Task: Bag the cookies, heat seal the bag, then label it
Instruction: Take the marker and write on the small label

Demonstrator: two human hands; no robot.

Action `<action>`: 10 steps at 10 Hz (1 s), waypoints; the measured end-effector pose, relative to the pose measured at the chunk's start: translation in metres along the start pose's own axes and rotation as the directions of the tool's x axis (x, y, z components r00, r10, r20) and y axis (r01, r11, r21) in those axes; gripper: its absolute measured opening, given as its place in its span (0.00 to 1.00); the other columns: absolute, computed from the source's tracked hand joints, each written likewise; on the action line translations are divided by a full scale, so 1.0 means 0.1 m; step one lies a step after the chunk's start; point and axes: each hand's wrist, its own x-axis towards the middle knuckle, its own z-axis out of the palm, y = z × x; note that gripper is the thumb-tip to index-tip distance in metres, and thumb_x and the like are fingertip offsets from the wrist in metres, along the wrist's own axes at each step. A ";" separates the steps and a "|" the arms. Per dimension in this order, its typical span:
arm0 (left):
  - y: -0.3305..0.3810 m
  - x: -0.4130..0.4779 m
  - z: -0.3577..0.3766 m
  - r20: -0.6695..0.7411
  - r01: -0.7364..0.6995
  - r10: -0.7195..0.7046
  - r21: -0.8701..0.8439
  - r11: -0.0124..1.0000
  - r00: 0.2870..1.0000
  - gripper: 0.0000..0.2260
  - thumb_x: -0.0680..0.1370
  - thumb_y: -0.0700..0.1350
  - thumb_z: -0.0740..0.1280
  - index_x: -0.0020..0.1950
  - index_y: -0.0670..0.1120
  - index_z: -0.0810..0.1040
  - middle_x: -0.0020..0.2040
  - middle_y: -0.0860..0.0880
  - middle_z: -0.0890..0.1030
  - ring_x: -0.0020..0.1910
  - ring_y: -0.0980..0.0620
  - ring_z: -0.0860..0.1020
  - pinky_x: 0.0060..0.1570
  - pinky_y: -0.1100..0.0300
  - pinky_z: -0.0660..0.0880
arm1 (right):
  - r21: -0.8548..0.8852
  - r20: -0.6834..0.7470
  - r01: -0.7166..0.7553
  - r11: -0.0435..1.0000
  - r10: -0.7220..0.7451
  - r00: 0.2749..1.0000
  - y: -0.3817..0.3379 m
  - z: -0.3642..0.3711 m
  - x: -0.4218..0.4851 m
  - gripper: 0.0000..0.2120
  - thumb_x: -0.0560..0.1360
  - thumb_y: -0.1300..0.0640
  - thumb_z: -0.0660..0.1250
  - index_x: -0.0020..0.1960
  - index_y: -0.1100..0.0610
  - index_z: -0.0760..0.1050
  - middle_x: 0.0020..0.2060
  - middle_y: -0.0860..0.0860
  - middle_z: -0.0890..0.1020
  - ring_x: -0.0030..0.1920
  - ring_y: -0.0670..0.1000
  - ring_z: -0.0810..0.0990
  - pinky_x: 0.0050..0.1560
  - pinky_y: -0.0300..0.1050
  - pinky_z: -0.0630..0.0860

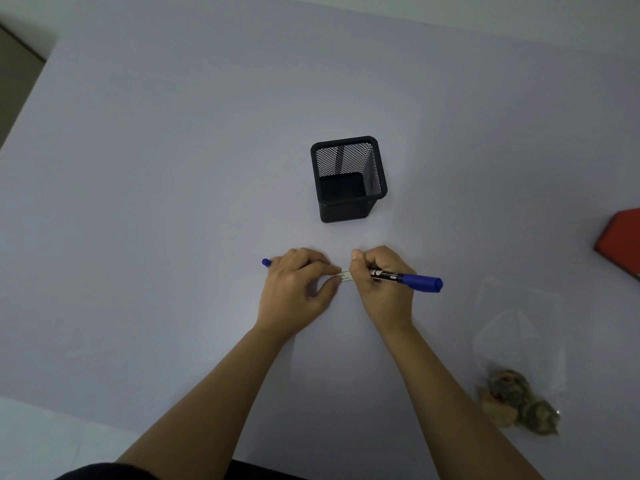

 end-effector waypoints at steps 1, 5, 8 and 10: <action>0.00 0.00 0.00 0.006 -0.004 0.004 0.006 1.000 1.000 0.06 0.72 0.48 0.71 0.46 0.48 0.84 0.44 0.52 0.81 0.42 0.55 0.76 0.42 0.54 0.74 | 0.009 0.012 -0.009 1.000 0.009 1.000 -0.01 0.00 0.00 0.13 0.74 0.51 0.61 0.33 0.55 0.68 0.26 0.42 0.68 0.29 0.41 0.70 0.31 0.27 0.67; 0.00 -0.01 -0.01 0.012 0.001 -0.001 0.005 1.000 1.000 0.06 0.72 0.48 0.71 0.46 0.48 0.84 0.44 0.52 0.81 0.43 0.54 0.76 0.43 0.53 0.74 | 0.007 0.027 0.004 1.000 -0.005 1.000 -0.02 0.01 0.00 0.14 0.74 0.52 0.62 0.32 0.55 0.67 0.26 0.40 0.67 0.28 0.42 0.70 0.30 0.28 0.67; -0.01 -0.01 -0.01 0.002 -0.004 0.004 0.006 1.000 1.000 0.06 0.72 0.48 0.71 0.45 0.47 0.84 0.43 0.51 0.81 0.43 0.54 0.76 0.43 0.54 0.74 | -0.013 0.056 0.007 1.000 -0.006 0.998 -0.02 0.00 0.00 0.14 0.74 0.51 0.61 0.32 0.55 0.67 0.26 0.41 0.67 0.29 0.42 0.70 0.30 0.28 0.67; -0.01 -0.01 0.00 -0.001 -0.004 0.004 0.012 1.000 1.000 0.06 0.72 0.48 0.72 0.45 0.48 0.84 0.44 0.51 0.81 0.43 0.54 0.76 0.43 0.53 0.74 | -0.023 0.046 0.007 1.000 -0.006 0.999 0.00 0.01 -0.01 0.17 0.74 0.52 0.62 0.31 0.60 0.68 0.26 0.46 0.69 0.28 0.43 0.69 0.29 0.29 0.66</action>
